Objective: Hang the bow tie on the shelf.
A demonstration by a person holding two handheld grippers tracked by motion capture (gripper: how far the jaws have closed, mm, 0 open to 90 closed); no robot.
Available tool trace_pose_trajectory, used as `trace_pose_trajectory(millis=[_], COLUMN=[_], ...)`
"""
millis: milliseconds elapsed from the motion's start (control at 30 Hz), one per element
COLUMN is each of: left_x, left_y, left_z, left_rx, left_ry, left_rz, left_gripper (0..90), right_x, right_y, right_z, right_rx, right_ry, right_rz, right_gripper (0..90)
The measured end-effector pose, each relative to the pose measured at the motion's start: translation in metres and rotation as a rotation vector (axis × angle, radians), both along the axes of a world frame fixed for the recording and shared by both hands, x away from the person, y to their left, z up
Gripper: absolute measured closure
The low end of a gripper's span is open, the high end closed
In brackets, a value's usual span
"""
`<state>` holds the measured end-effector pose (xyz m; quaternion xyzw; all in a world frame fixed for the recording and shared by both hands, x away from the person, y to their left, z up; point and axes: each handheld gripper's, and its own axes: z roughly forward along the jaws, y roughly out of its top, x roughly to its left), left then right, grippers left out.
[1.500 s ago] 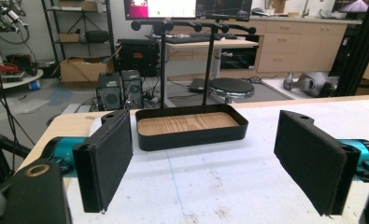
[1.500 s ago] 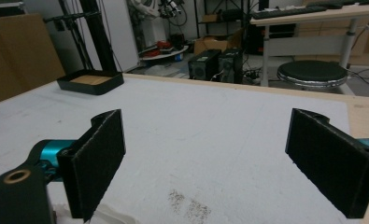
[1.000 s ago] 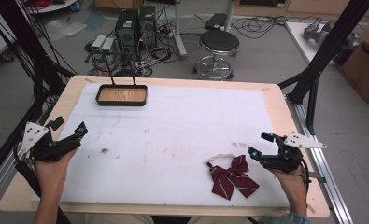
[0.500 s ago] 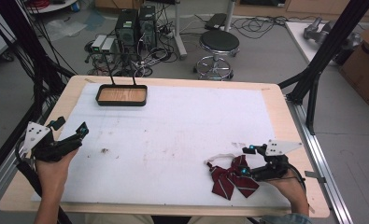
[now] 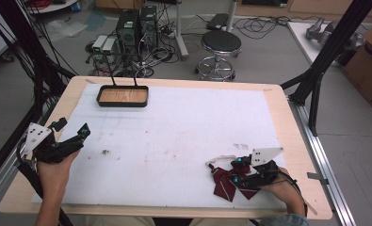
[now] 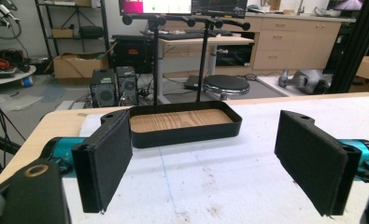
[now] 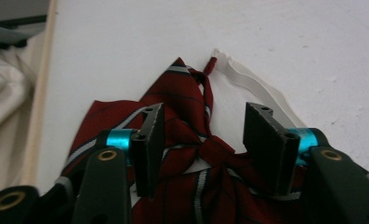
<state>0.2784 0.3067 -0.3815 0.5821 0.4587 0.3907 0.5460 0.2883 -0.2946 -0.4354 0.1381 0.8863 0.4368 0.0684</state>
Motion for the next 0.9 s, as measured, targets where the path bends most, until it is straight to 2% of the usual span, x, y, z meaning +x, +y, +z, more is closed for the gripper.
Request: trace_pose_trajectory(millis=[167,300,533,767,867,900], left_x=[0.0,0.001,0.0,0.0,0.0,-0.001], left_y=[-0.001,-0.002,-0.002,-0.001,-0.001,-0.001], left_z=[0.0,-0.001,0.0,0.0,0.001,0.001], left_rx=[0.002,0.005,0.002,-0.001,-0.003,-0.004], left_ry=[0.002,0.004,0.001,-0.001,-0.004,-0.004], left_rz=[-0.006,-0.006,-0.003,-0.002,-0.002,-0.003], left_gripper=[19.4,19.4,19.5,19.4,19.5,19.5], right_x=[0.002,0.004,0.004,0.005,0.005,0.005], right_y=[0.005,0.01,0.009,0.006,0.004,0.004], right_z=[-0.003,-0.008,-0.008,-0.003,0.001,0.002], right_rx=[-0.037,-0.077,-0.08,-0.007,0.046,0.057], right_ry=[-0.004,0.023,0.043,-0.007,-0.026,-0.047], right_rz=[-0.018,-0.023,-0.052,-0.133,-0.194,-0.221], right_gripper=[51.8,53.0,67.4,72.4,73.8,74.0])
